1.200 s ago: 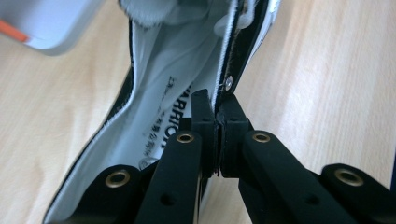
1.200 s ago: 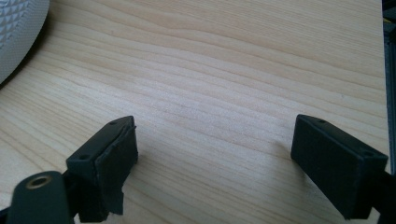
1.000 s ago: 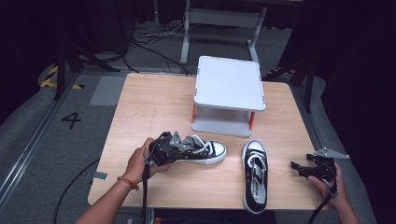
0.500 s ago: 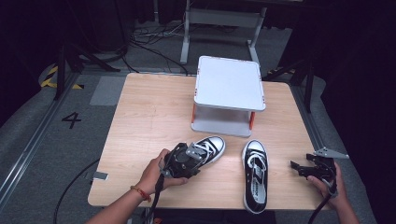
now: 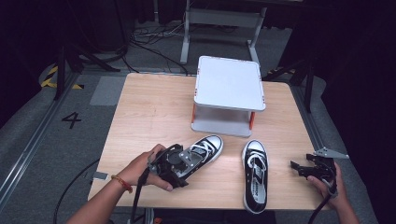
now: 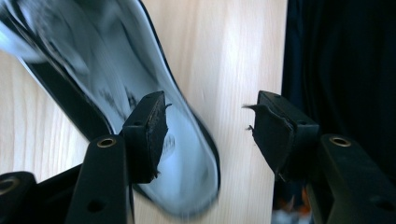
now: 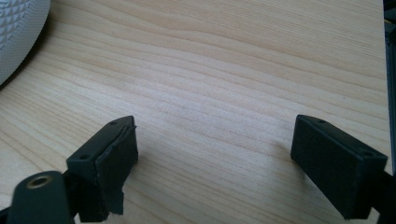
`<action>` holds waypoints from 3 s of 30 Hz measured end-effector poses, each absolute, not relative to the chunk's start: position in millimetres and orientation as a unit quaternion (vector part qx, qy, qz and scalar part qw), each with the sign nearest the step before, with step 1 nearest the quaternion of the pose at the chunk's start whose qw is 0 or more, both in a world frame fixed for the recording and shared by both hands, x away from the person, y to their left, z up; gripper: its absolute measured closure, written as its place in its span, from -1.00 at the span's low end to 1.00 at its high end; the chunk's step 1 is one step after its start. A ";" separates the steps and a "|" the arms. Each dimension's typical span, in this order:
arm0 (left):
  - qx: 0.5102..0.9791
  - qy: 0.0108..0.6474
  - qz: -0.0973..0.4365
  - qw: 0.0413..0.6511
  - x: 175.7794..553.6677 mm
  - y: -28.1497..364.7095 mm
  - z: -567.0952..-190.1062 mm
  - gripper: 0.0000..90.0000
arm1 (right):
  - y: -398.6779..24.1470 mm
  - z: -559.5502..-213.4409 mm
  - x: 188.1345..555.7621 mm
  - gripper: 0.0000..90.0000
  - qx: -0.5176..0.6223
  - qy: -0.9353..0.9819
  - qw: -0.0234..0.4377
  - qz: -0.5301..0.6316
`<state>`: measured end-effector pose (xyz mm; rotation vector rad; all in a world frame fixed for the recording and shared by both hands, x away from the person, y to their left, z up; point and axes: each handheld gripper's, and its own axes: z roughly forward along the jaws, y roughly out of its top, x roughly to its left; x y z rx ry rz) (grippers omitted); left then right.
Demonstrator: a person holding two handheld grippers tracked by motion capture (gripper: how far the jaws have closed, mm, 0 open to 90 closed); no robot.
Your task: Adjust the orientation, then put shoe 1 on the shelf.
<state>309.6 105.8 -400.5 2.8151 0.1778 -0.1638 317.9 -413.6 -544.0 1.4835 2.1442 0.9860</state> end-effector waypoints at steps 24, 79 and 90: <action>0.986 -0.012 -0.117 0.116 296.9 61.6 -429.1 0.47 | -413.4 -544.0 317.5 -0.66 0.524 0.757 0.177 0.348; 0.991 0.002 -0.076 0.108 276.0 99.1 -395.6 0.71 | -414.2 -543.9 315.6 -0.66 0.525 0.756 0.177 0.348; 0.995 0.021 -0.025 0.090 300.0 108.7 -371.4 0.71 | -414.7 -543.9 315.2 -0.66 0.523 0.758 0.177 0.348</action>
